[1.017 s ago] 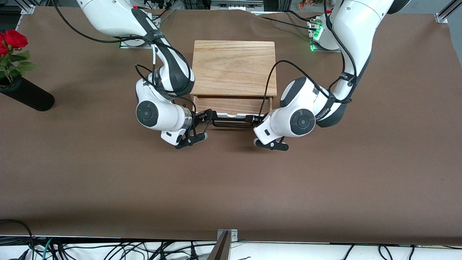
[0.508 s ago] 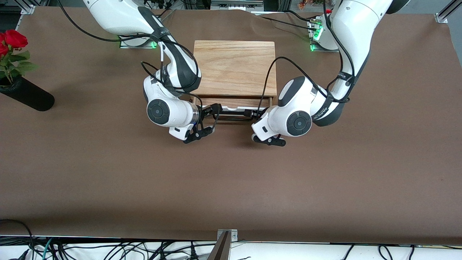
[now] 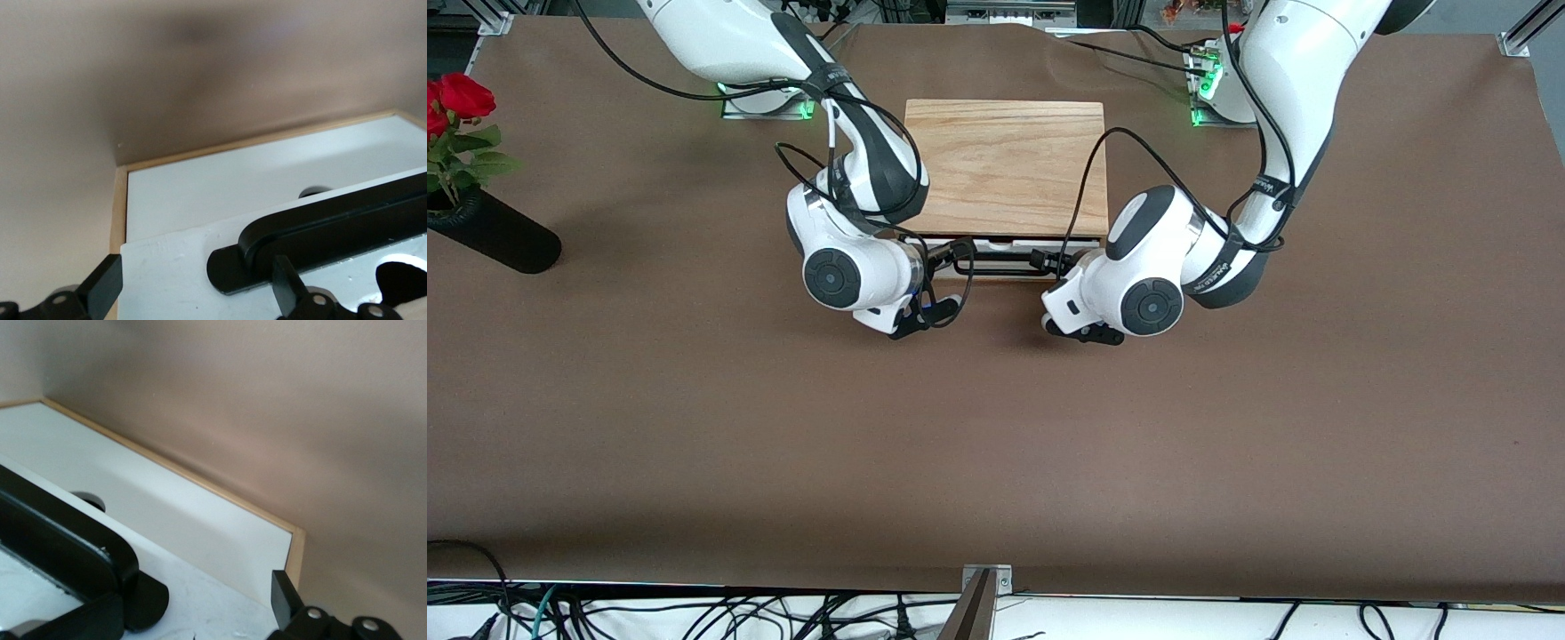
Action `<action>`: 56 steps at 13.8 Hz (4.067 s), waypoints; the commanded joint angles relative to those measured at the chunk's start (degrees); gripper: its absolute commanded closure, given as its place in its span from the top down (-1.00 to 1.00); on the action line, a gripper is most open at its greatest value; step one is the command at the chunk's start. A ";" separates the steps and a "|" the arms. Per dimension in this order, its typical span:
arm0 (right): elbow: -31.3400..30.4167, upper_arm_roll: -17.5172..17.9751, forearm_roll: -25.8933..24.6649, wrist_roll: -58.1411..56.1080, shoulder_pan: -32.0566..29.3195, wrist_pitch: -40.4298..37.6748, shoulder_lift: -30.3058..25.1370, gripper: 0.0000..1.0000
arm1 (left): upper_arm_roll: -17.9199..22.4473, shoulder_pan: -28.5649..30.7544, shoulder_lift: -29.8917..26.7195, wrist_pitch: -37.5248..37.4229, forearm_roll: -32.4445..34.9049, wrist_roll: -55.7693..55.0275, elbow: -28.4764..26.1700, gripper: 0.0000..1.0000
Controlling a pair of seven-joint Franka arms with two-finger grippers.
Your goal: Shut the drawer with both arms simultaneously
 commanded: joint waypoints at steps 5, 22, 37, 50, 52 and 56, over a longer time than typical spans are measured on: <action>0.09 0.05 0.57 -0.27 1.04 -4.27 0.40 1.00 | -0.27 -0.04 -0.74 -2.36 -3.01 0.01 0.13 1.00; 14.84 -6.53 -0.66 -1.50 -2.11 0.91 0.14 1.00 | 5.09 14.61 -10.30 -1.57 16.15 0.71 11.29 1.00; 18.56 -25.00 -11.55 -5.28 -8.00 -0.05 -6.70 1.00 | 9.57 17.19 -34.66 2.38 19.23 3.87 -12.18 1.00; -3.24 -11.91 -20.62 -11.08 -27.25 -1.63 -29.38 1.00 | 8.96 17.54 -35.01 -2.10 19.23 4.05 -9.80 1.00; -5.44 -11.82 -20.62 -11.08 -27.17 -1.81 -30.97 1.00 | 8.96 17.36 -35.01 -2.10 19.23 3.96 -9.72 1.00; -1.42 -11.64 -20.70 -10.99 -26.82 -5.41 -28.79 1.00 | 9.04 17.36 -34.75 -2.27 19.23 3.96 -9.01 1.00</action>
